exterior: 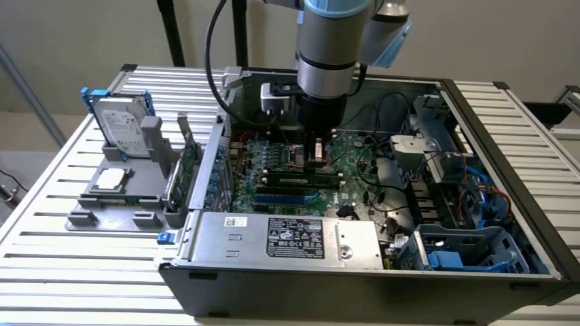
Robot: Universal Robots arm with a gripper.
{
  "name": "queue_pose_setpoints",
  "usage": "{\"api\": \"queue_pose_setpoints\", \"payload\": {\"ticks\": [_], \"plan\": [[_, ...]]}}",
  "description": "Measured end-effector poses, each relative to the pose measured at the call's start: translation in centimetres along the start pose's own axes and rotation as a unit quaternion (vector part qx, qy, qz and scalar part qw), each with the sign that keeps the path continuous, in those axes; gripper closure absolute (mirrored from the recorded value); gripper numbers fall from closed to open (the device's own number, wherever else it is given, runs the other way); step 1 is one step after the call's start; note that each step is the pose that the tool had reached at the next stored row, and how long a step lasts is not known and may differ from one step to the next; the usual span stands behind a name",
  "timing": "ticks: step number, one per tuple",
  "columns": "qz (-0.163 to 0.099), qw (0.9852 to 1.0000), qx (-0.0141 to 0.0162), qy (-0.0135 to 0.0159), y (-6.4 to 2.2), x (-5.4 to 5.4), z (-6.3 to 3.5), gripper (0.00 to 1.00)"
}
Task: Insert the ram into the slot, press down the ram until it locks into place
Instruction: 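Press down the ram until it locks into place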
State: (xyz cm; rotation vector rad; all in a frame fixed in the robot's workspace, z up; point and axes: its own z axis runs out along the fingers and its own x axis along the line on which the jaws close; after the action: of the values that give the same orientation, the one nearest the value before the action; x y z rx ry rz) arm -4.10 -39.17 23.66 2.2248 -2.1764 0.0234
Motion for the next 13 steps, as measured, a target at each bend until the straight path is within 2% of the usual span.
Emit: {"api": "queue_pose_setpoints", "payload": {"ticks": [13], "plan": [[0.002, 1.0, -0.0002, 0.001, 0.03, -0.02, 1.01, 0.89]]}}
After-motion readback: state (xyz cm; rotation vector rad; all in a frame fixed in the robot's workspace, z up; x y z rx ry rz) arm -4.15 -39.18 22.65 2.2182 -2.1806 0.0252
